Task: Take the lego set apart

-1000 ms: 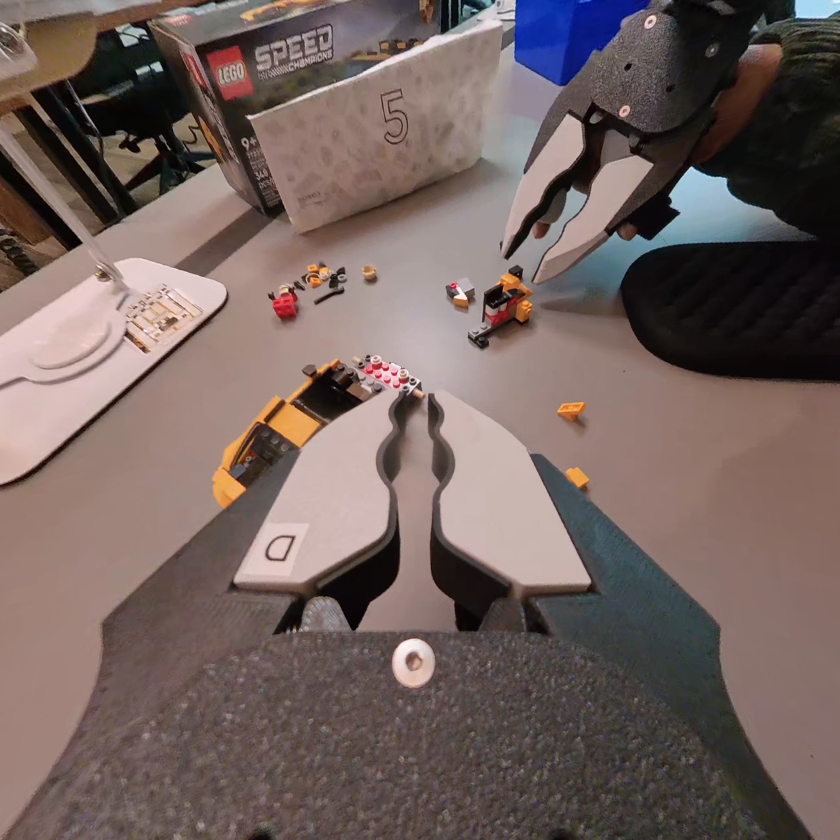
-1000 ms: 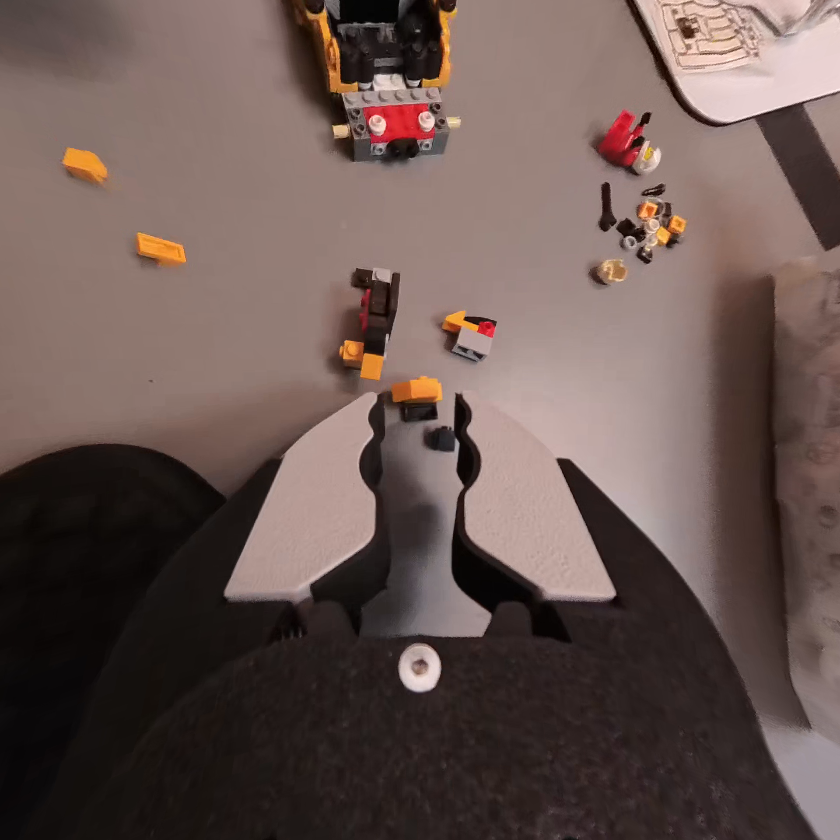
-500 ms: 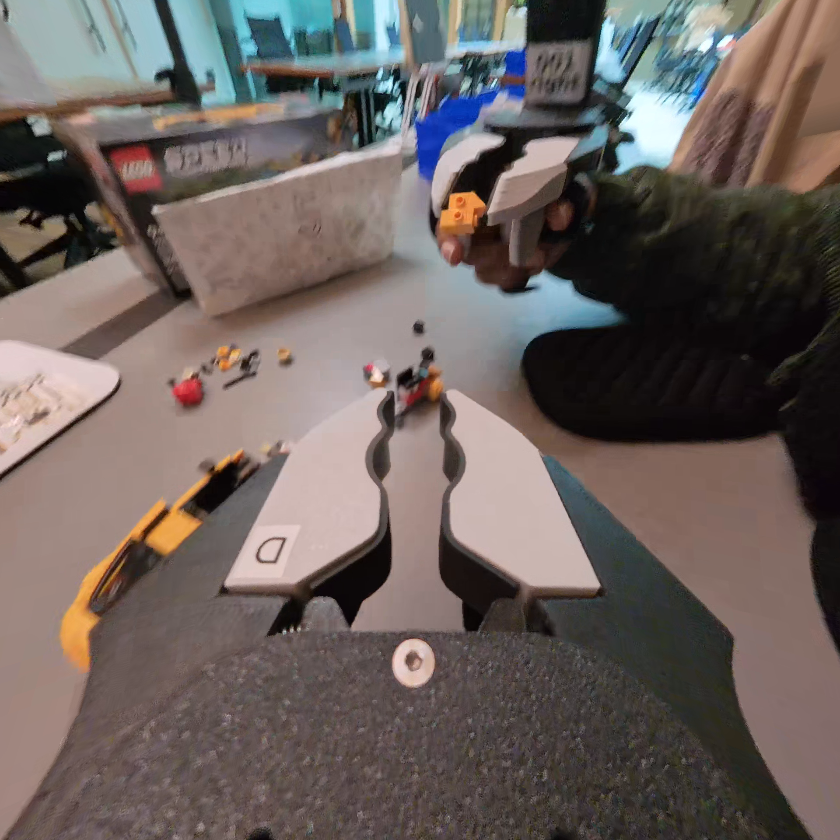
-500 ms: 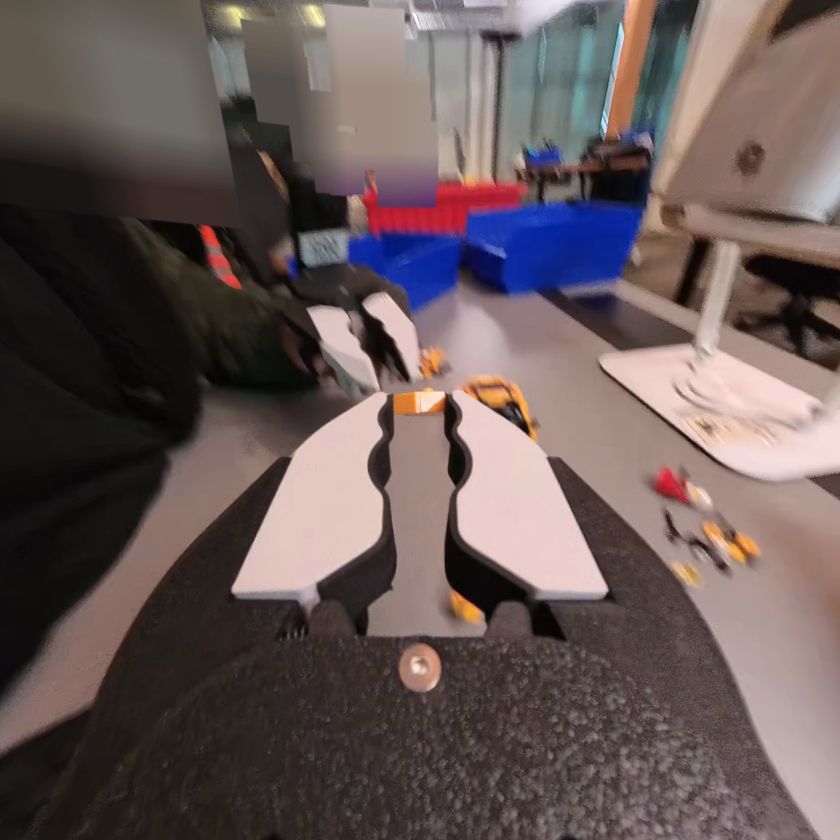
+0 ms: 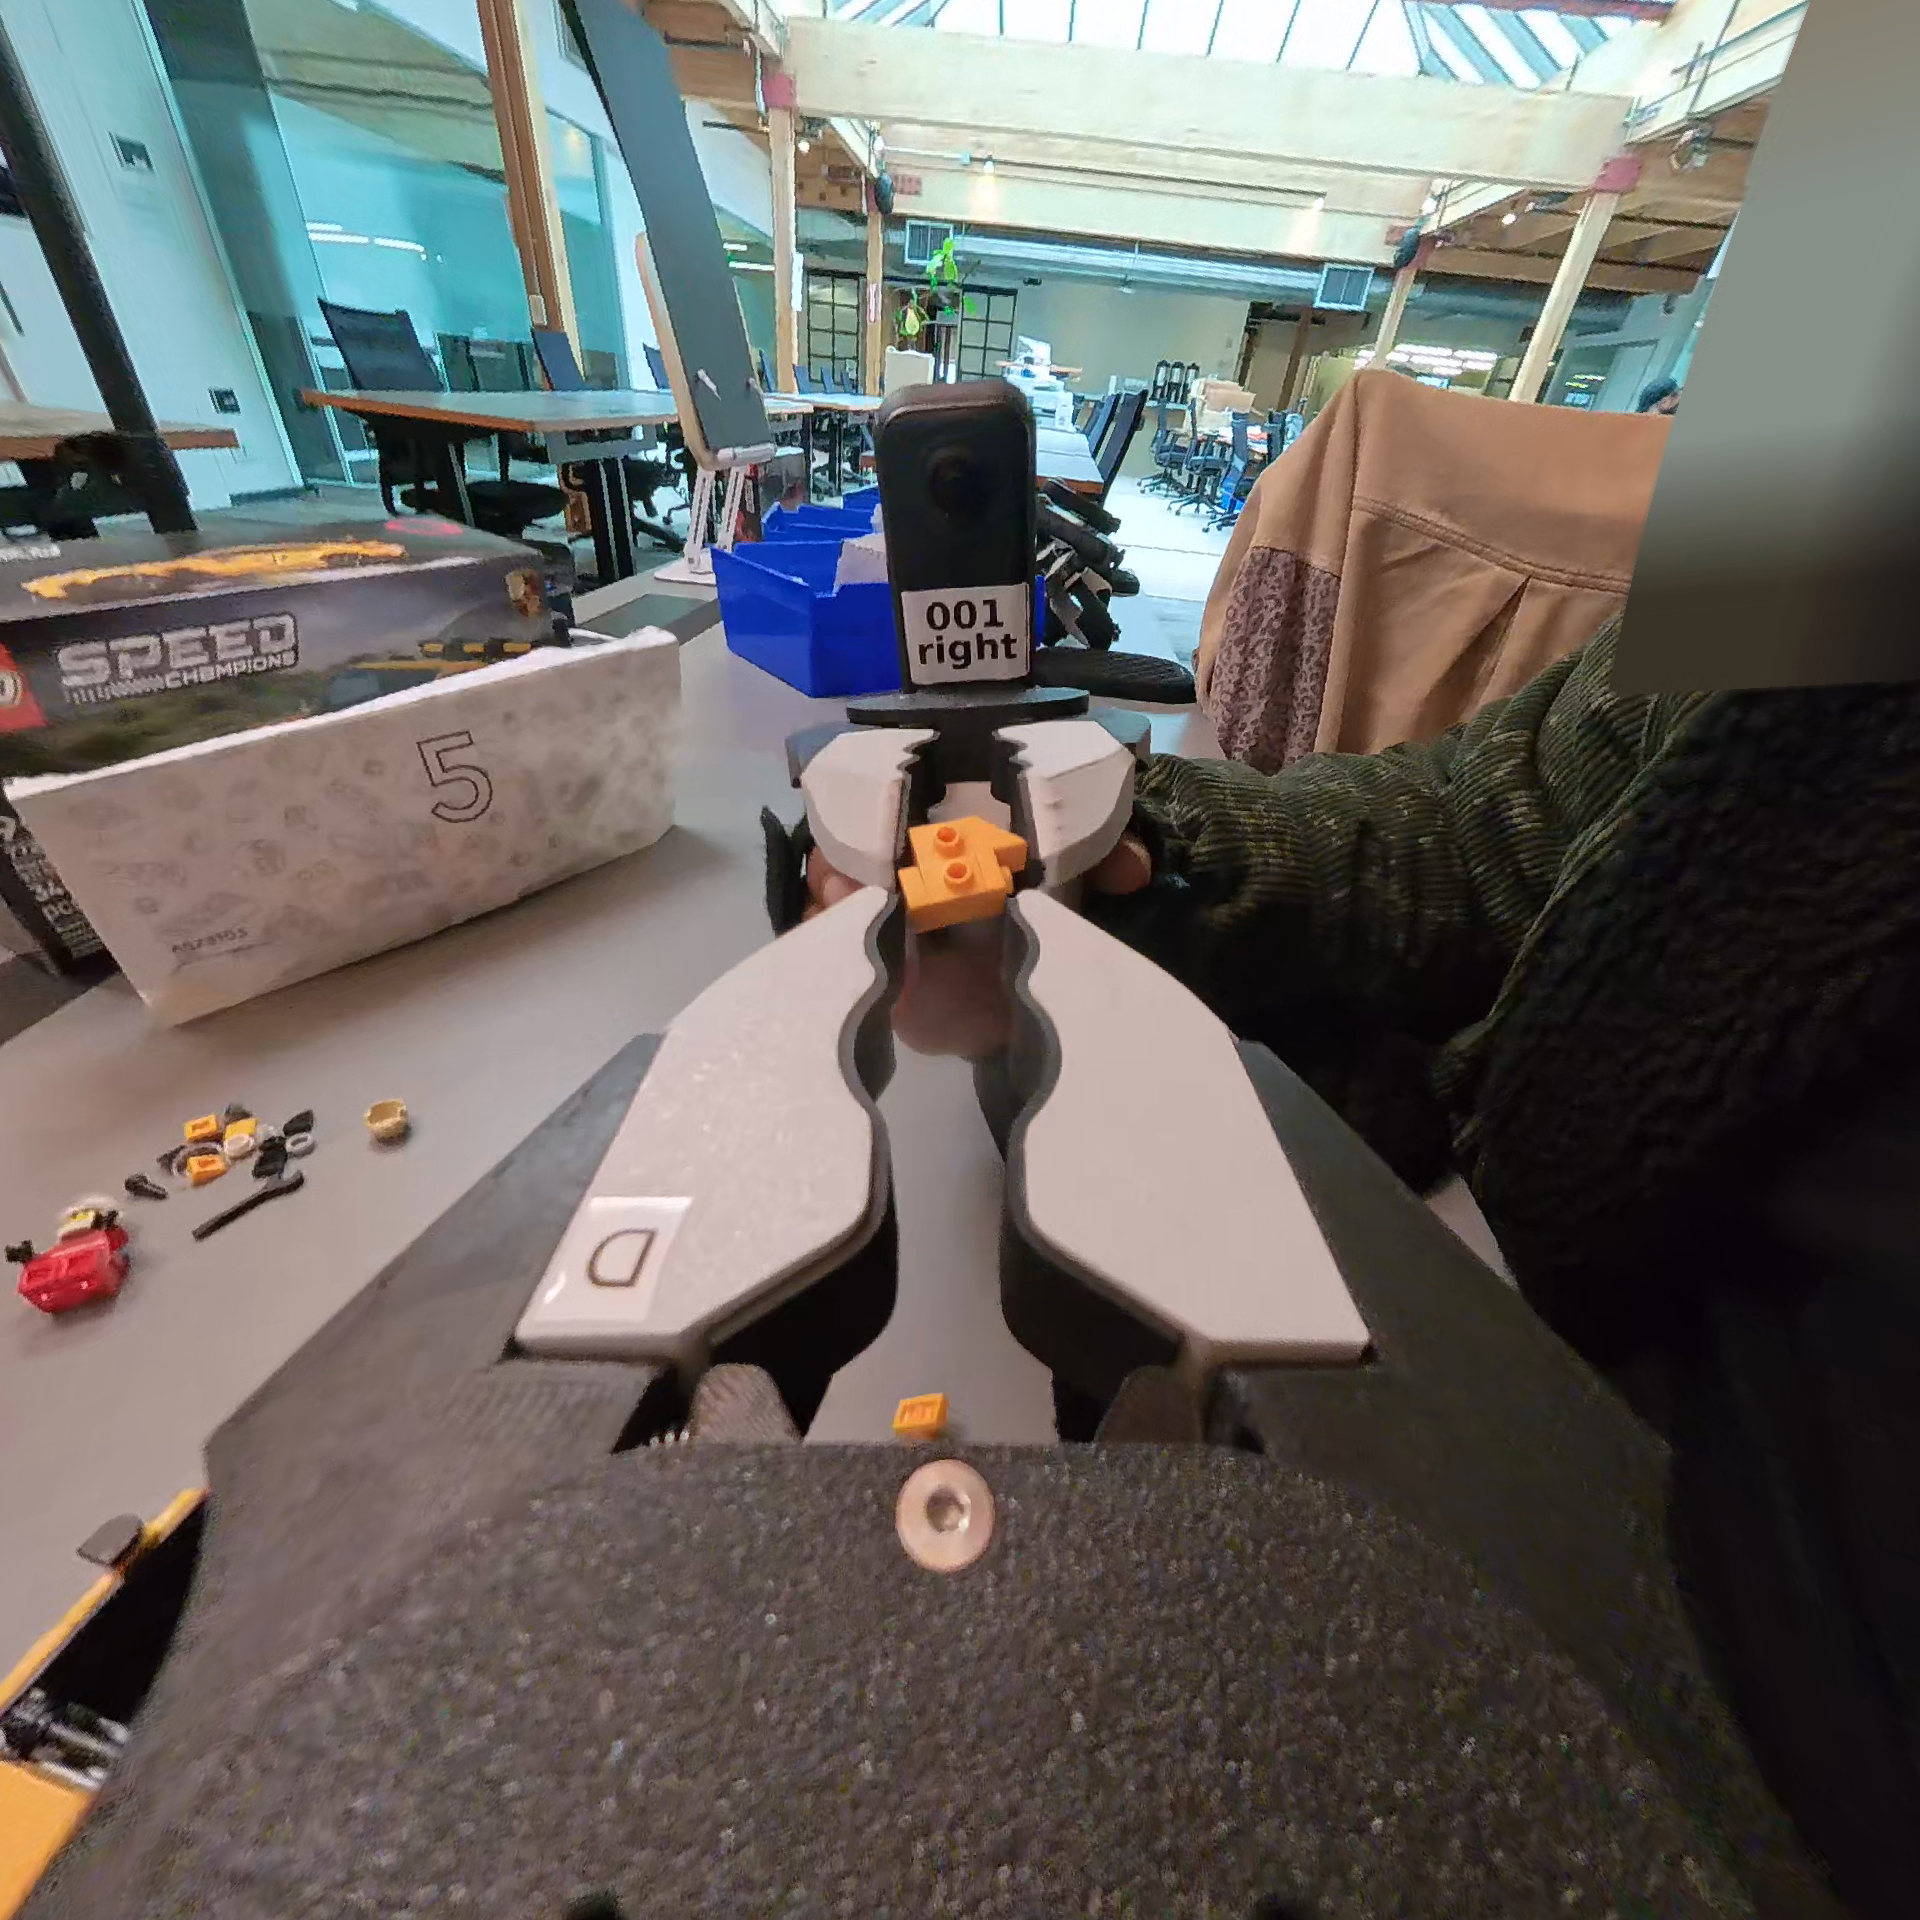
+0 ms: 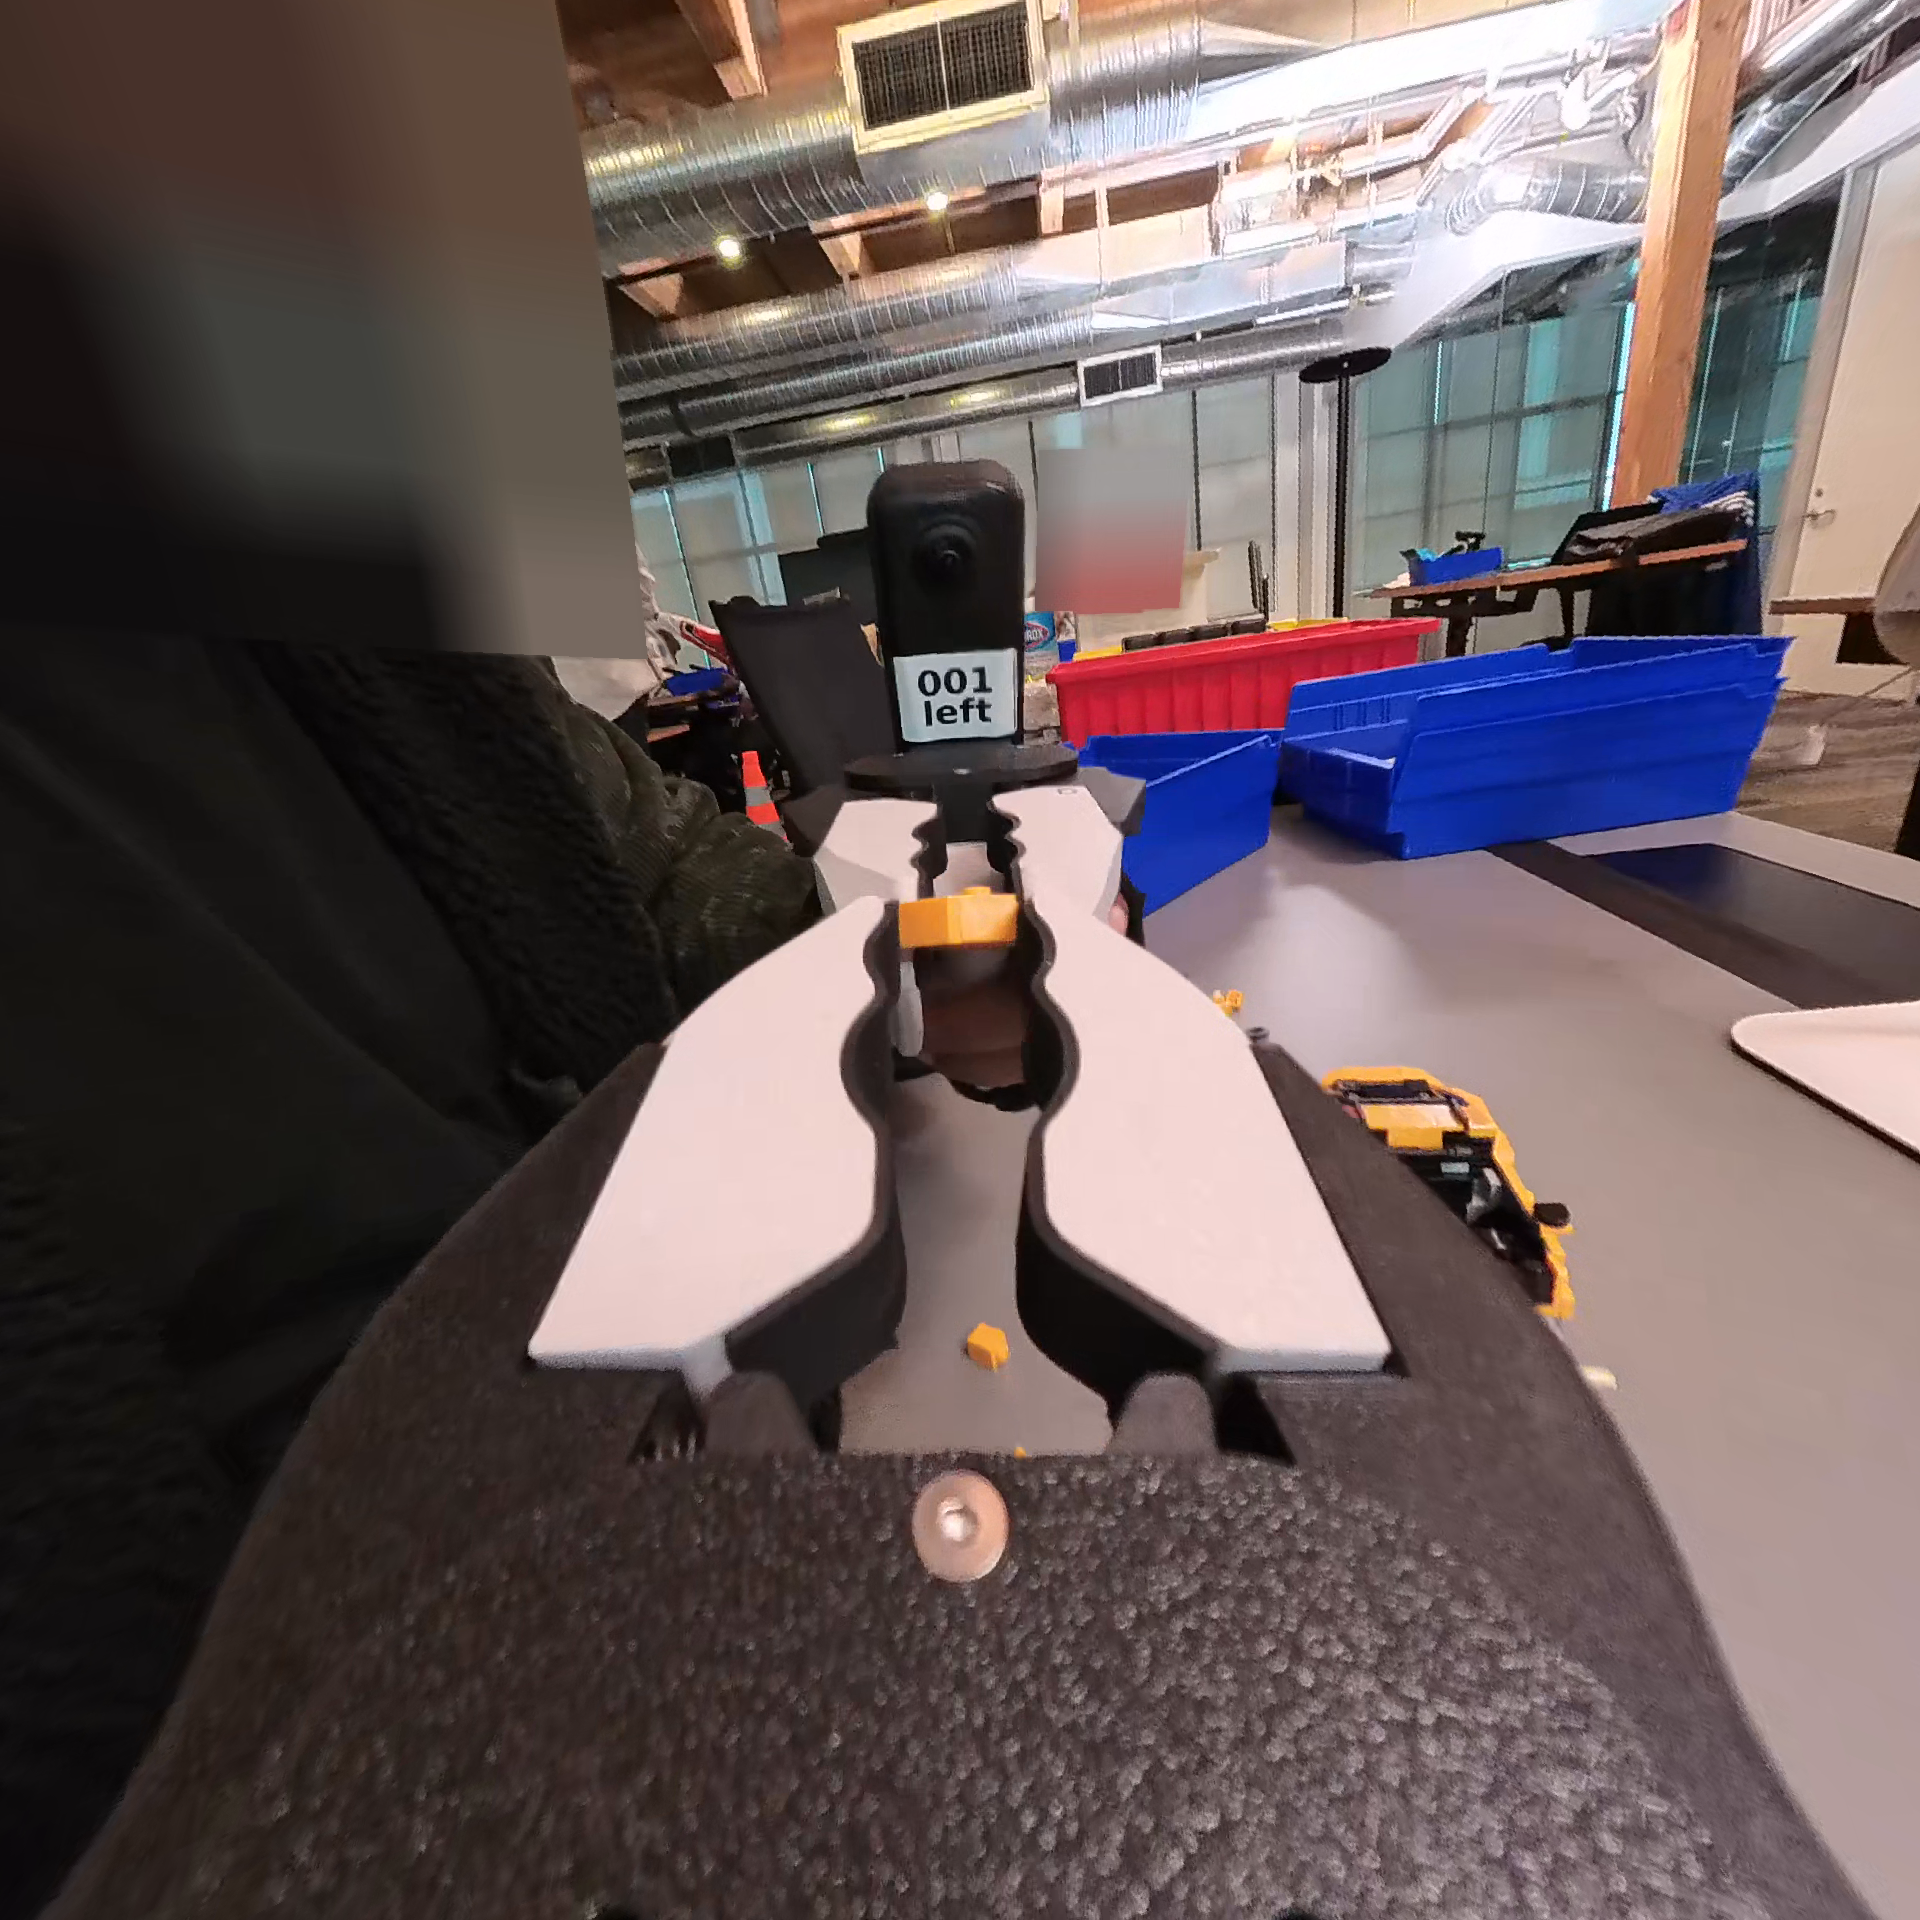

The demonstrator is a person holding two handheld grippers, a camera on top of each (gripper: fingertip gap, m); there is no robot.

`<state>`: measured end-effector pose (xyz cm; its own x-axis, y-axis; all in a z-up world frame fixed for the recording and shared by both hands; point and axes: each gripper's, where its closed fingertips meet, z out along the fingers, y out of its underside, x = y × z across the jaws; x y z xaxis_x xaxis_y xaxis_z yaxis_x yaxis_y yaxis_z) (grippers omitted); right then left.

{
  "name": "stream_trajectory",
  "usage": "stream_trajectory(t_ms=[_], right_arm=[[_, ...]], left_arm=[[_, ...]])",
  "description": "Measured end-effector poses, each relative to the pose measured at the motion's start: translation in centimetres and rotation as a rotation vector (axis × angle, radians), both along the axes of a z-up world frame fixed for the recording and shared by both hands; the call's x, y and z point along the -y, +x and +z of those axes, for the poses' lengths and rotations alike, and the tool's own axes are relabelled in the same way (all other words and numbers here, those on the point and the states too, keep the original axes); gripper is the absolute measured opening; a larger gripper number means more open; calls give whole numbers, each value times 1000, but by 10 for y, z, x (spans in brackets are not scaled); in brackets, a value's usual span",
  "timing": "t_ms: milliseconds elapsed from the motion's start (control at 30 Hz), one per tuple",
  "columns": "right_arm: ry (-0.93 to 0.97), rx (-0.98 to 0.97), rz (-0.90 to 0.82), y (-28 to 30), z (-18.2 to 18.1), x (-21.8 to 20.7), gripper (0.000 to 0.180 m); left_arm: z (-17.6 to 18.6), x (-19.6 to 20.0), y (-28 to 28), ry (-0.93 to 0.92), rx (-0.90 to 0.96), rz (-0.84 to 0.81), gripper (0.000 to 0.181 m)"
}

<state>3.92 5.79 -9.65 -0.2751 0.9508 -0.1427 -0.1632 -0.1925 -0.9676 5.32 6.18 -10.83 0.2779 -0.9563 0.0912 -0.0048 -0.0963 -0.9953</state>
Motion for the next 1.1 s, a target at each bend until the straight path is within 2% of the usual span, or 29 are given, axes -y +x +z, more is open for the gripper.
stream_trajectory(t_ms=[333, 667, 867, 967, 1100], right_arm=[[42, 113, -32, -6, -23, -5, 21], [35, 196, -33, -9, -37, -6, 23], [-129, 272, -33, -9, -42, -19, 28], [-134, 315, -67, -13, -48, -24, 28], [-41, 408, -223, -14, -64, -42, 26]], left_arm=[[-23, -4, -8, -51, -99, 22, 16], [-35, -6, -16, 15, -160, 39, 16], [-46, -15, -25, 179, -320, 116, 16], [-54, -18, -27, 196, -374, 133, 16], [-102, -27, -38, 87, -623, 141, 17]])
